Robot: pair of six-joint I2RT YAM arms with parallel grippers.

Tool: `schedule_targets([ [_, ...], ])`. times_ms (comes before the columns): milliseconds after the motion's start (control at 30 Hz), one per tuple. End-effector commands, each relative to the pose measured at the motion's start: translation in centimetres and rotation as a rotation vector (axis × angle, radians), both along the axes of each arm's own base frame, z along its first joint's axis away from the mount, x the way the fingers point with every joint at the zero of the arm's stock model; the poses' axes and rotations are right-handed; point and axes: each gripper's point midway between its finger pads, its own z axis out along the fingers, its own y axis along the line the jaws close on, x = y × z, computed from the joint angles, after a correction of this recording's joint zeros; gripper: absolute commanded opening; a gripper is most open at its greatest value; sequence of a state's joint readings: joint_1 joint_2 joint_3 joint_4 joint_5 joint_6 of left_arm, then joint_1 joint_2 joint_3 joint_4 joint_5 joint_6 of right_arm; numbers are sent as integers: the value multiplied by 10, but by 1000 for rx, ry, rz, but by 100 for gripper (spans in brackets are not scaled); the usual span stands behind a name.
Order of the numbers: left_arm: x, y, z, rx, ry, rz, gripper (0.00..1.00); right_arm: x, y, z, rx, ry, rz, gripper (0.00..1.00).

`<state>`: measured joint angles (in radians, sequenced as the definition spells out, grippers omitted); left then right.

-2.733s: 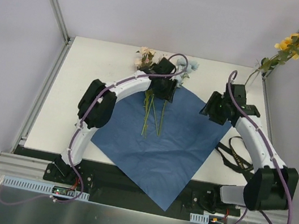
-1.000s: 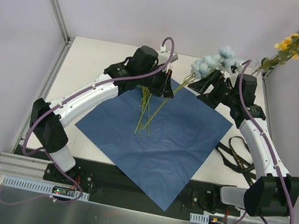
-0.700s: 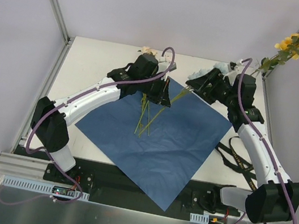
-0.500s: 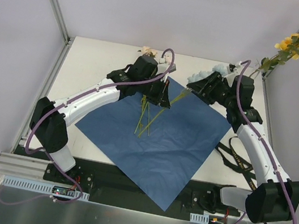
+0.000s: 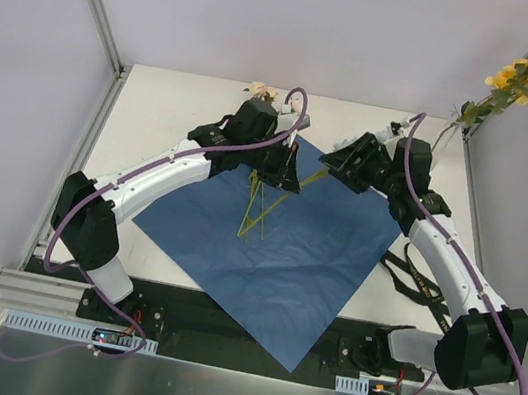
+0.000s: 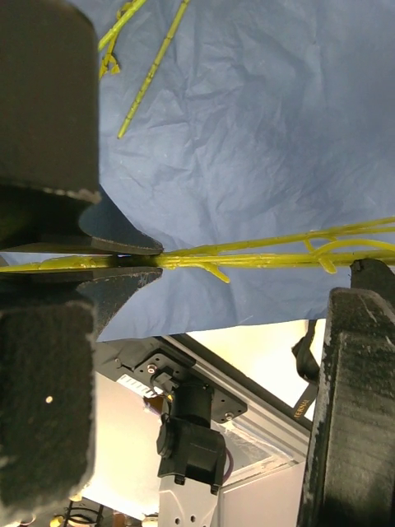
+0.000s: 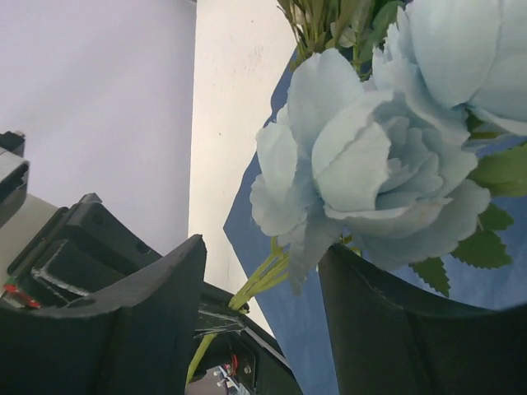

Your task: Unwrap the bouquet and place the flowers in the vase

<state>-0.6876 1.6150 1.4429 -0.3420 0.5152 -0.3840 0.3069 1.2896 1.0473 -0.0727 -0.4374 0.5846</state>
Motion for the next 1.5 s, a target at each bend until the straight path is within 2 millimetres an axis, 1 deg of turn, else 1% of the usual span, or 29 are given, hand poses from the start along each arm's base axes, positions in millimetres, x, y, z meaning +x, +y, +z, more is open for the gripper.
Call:
schedule_targets([
  [0, -7, -3, 34, -81, -77, -34, 0, 5, -6, -10, -8, 37, -69, 57],
  [33, -7, -3, 33, -78, -80, -35, 0, 5, -7, -11, -5, 48, -77, 52],
  [67, -6, -3, 34, -76, -85, -33, 0, 4, -6, -13, 0, 62, -80, 49],
  [100, -6, -2, 32, -73, -85, -32, 0, 1, -6, -13, 4, 72, -82, 48],
  [133, -5, -2, 32, -70, -88, -28, 0, -2, -7, -17, 2, 85, -83, 47],
  [167, -4, -2, 31, -67, -89, -26, 0, -4, -7, -17, 6, 89, -82, 48],
  [200, -4, -3, 30, -67, -86, -29, 0, -7, -8, -16, 5, 84, -81, 50],
  [233, -4, -3, 27, -62, -82, -27, 0, -9, -8, -16, 0, 86, -78, 55],
  [333, -3, -4, 24, -60, -71, -30, 0, -15, -12, -16, -10, 89, -93, 64],
  [400, -3, -5, 23, -60, -64, -30, 0, -17, -12, -19, -5, 98, -95, 65],
  [500, -1, -6, 20, -57, -60, -30, 0, -19, -11, -17, 7, 99, -101, 66],
  [667, 0, -7, 12, -43, -44, -27, 0, -23, -14, -8, 8, 79, -104, 72],
  [733, 0, -7, 13, -47, -44, -27, 0, -26, -15, -16, 12, 105, -117, 73],
  [800, 0, -8, 16, -54, -44, -31, 0, -27, -14, -17, 62, 127, -158, 74],
  [833, -1, -8, 18, -59, -46, -34, 0, -30, -15, -32, 71, 156, -175, 74],
  [867, -1, -8, 17, -58, -45, -34, 0, -25, -14, -24, 118, 126, -204, 73],
  [900, -2, -8, 19, -63, -46, -37, 0, -25, -16, -28, 124, 136, -218, 70],
  [1000, -3, -8, 21, -67, -48, -42, 0, -15, -17, -23, 132, 109, -246, 61],
  [1033, -4, -8, 22, -70, -49, -44, 0, -11, -16, -17, 139, 95, -247, 61],
  [1133, -6, -7, 24, -76, -47, -50, 0, -2, -13, -17, 145, 96, -250, 61],
  [1267, -7, -7, 24, -80, -49, -50, 0, 7, -7, -8, 189, 77, -241, 60],
  [1367, -8, -7, 25, -85, -46, -54, 0, 9, -7, -9, 189, 76, -244, 61],
  [1467, -8, -8, 25, -88, -46, -58, 0, 10, -9, -7, 185, 61, -259, 59],
])
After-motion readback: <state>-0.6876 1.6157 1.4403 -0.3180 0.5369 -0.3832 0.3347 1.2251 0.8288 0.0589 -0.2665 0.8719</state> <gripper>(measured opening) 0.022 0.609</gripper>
